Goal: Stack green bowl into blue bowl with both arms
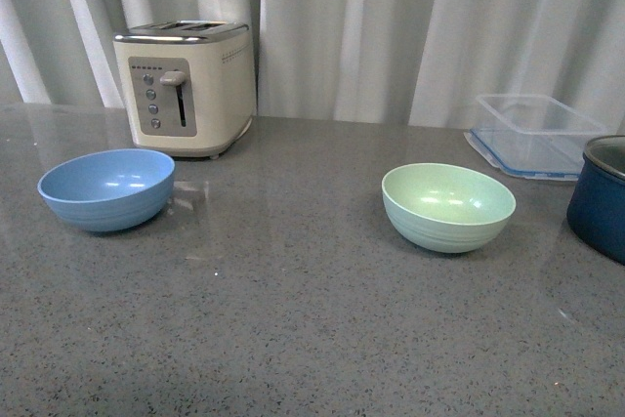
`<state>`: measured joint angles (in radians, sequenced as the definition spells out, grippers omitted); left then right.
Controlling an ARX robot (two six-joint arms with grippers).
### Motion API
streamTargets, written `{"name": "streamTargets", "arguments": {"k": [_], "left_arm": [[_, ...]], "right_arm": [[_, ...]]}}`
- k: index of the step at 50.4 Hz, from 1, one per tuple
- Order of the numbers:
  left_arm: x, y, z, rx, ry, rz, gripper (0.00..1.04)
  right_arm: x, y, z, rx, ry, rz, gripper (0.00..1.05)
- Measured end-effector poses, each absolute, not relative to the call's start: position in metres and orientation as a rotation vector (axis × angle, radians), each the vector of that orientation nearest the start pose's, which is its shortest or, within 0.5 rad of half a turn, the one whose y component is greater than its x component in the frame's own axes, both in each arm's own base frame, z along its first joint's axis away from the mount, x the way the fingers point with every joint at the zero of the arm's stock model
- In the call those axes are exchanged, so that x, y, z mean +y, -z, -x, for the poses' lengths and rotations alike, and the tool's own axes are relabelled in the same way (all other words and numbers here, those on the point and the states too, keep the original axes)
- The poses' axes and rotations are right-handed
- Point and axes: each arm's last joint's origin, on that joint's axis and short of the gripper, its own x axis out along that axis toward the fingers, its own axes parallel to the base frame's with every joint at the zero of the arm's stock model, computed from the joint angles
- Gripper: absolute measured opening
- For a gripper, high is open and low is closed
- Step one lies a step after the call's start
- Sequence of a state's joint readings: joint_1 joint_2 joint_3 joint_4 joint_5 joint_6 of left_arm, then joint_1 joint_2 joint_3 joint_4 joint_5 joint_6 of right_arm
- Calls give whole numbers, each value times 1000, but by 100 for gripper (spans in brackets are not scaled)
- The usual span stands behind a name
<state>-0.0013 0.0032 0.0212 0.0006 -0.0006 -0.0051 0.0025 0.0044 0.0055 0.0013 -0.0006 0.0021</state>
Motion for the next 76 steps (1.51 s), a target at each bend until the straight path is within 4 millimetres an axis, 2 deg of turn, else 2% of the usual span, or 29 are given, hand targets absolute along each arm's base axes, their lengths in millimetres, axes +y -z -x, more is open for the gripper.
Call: {"name": "streamTargets", "arguments": {"k": [20, 26, 33, 42, 48, 57, 61, 67, 76], "left_arm": [[0, -171, -97, -25, -21, -5, 98], [3, -181, -100, -100, -249, -33, 98], [5, -188, -112, -46, -286, -48, 98], [11, -221, -130, -29, -295, -4, 98], [21, -252, -154, 5, -303, 105, 98], [31, -280, -187, 31, -283, 231, 98], [36, -295, -216, 85, -274, 316, 98], [42, -289, -263, 244, -257, 433, 98], [49, -277, -315, 391, -236, 545, 98]], "right_arm": [[0, -165, -98, -2, -3, -2, 95], [0, -165, -98, -2, -3, -2, 95], [0, -165, -98, -2, -3, -2, 95], [0, -165, -98, -3, -3, -2, 95], [0, -165, -98, -3, -3, -2, 95], [0, -165, -98, -3, -3, -2, 95], [0, -165, -98, -3, -3, -2, 95], [0, -165, -98, -3, -3, -2, 95], [0, -165, -98, -3, -3, -2, 95]]}}
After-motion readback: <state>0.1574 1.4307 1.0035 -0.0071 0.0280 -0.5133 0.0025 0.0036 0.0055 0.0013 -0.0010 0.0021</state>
